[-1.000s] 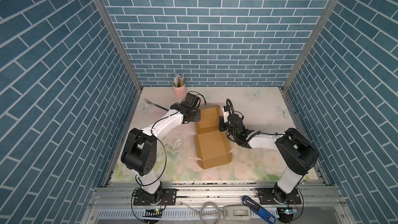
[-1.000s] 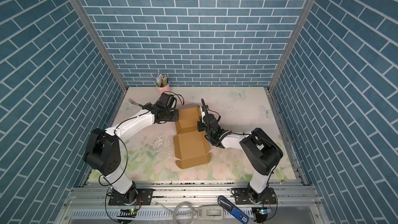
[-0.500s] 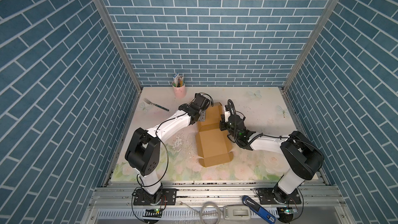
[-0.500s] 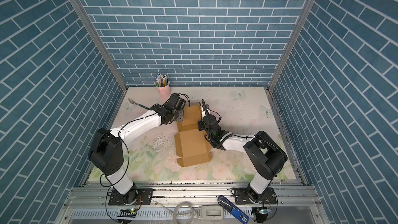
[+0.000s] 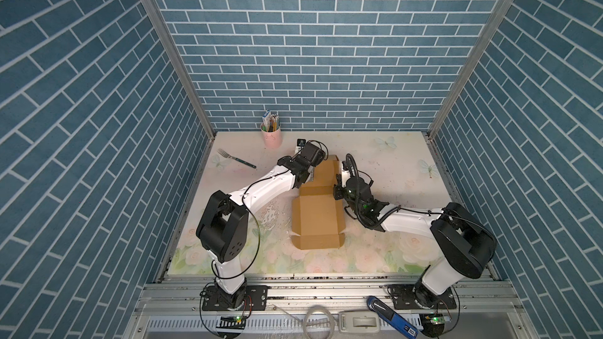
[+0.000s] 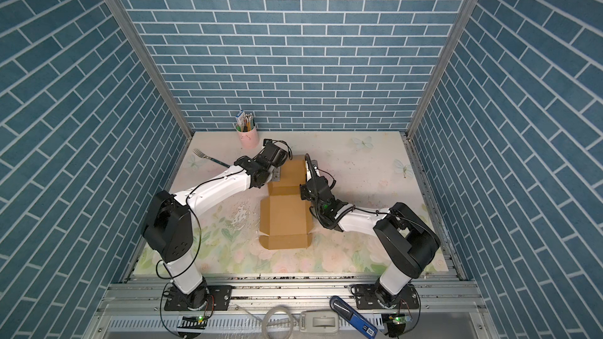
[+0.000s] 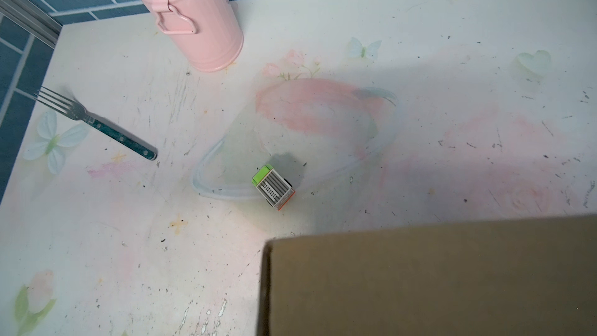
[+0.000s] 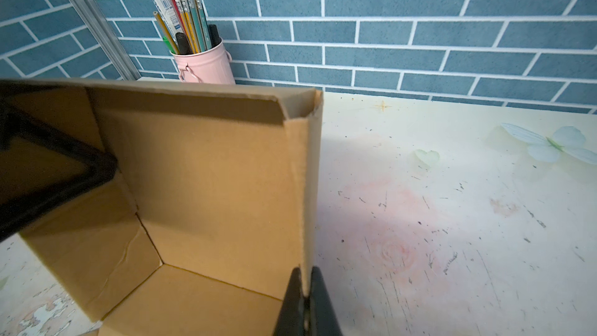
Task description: Fold the paper box
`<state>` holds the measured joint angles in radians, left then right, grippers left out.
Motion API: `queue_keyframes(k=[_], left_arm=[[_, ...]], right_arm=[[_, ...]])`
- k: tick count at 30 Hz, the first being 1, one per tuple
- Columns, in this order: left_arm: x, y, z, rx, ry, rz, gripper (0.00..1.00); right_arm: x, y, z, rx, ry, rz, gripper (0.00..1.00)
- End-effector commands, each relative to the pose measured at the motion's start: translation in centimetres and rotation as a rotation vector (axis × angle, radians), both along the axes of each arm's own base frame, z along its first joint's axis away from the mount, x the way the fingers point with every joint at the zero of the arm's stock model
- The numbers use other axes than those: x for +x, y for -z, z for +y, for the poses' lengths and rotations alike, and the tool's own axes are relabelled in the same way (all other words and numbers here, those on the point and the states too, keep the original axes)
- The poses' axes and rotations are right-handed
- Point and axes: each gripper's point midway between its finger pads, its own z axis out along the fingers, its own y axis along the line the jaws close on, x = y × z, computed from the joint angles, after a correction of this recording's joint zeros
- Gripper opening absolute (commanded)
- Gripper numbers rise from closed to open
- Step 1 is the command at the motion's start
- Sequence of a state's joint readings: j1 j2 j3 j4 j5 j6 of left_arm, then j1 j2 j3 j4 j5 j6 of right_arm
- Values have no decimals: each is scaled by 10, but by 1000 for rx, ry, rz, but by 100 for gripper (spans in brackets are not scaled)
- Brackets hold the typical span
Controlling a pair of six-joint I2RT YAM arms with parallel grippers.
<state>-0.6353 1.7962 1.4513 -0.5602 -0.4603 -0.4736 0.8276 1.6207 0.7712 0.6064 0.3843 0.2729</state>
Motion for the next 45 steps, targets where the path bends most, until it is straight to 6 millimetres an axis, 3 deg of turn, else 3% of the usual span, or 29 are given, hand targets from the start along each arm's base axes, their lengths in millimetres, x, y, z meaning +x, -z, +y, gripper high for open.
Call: queue_keyframes(k=[1,4,10,13,17,25,30,38,45], left_arm=[[-1,8,23,150,-66,15,10],[-1,9,19,122,-66,23,13],[-4,0,-6,-46,8,17,40],[-9,-1,-26,-143,81,44,47],[-19,3,-36,-195,132,97,49],[-43,18,-27,-261,116,110,50],[-52,23,-25,-307,110,86,56],[-59,20,-21,-309,90,12,58],[-58,1,-30,-331,149,-63,59]], right_arm=[[0,-26,-3,48,33,-66,0],[0,-25,-5,38,43,-66,0],[1,-22,-7,27,55,-62,0],[1,-22,-8,22,60,-62,0],[2,-19,-9,13,69,-61,0],[3,-17,-11,5,80,-59,0],[3,-17,-11,6,80,-57,0],[3,-17,-12,6,82,-58,0],[2,-17,-12,4,81,-55,0]])
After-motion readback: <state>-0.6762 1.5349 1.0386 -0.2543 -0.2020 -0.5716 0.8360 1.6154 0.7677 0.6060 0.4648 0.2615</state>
